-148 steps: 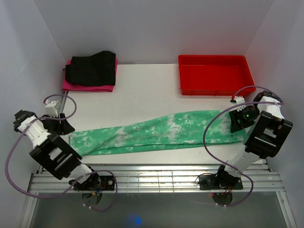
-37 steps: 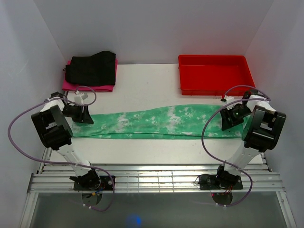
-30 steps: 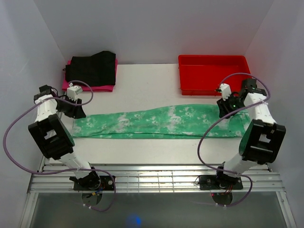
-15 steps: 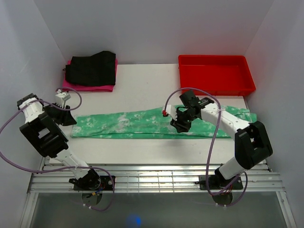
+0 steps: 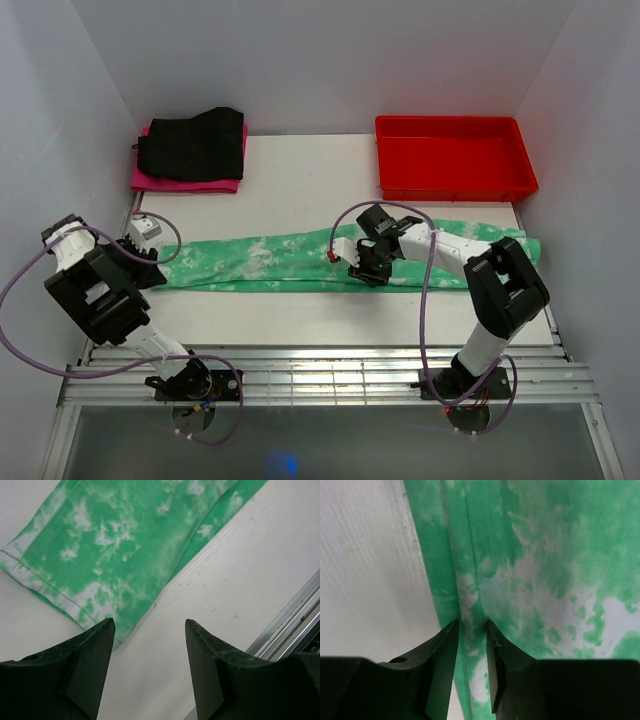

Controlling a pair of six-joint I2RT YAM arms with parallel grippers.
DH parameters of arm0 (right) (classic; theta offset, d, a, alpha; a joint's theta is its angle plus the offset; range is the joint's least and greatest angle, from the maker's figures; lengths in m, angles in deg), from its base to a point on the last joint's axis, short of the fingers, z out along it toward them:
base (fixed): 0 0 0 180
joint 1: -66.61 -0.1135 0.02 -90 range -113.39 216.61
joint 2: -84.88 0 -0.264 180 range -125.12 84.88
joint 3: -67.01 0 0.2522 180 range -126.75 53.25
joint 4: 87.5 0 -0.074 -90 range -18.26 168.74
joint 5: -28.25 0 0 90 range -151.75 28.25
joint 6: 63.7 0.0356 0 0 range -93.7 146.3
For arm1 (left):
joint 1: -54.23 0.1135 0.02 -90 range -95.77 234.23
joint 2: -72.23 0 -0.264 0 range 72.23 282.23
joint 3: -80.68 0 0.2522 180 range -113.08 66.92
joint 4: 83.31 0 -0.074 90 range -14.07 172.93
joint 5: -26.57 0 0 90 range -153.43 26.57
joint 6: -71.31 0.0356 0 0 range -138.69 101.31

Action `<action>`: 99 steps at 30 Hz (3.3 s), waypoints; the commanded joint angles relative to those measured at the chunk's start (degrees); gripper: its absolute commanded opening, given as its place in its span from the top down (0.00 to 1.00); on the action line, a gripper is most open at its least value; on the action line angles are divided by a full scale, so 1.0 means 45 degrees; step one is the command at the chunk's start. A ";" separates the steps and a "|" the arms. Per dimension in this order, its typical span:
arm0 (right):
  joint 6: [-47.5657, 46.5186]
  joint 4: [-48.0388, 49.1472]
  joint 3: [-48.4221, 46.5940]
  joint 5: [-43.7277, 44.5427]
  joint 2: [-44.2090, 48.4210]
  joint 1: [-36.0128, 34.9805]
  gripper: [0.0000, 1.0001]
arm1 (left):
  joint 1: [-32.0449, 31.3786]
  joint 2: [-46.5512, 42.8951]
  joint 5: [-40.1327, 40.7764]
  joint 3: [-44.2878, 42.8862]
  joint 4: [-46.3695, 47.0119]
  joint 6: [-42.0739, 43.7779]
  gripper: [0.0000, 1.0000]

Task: Fold and stack the trousers
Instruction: Fold the trousers

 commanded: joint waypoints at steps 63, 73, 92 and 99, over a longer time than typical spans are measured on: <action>0.1860 -0.0953 -0.0774 -0.1762 0.2366 0.4427 0.02 | -0.2426 0.1234 0.1388 0.2488 0.7388 -1.0443 0.61; 0.2290 -0.1483 -0.0581 -0.2624 -0.0289 0.6442 0.11 | -0.0256 0.1120 -0.1072 -0.0268 0.5084 -1.1516 0.41; 0.2330 -0.1541 -0.0913 -0.2956 -0.1483 0.6541 0.12 | 0.1405 0.2057 -0.0467 0.1451 0.8052 -1.4605 0.36; 0.2037 -0.1542 -0.0776 -0.3171 -0.1697 0.6541 0.12 | 0.1756 0.2777 -0.0271 0.1568 0.7955 -1.4251 0.36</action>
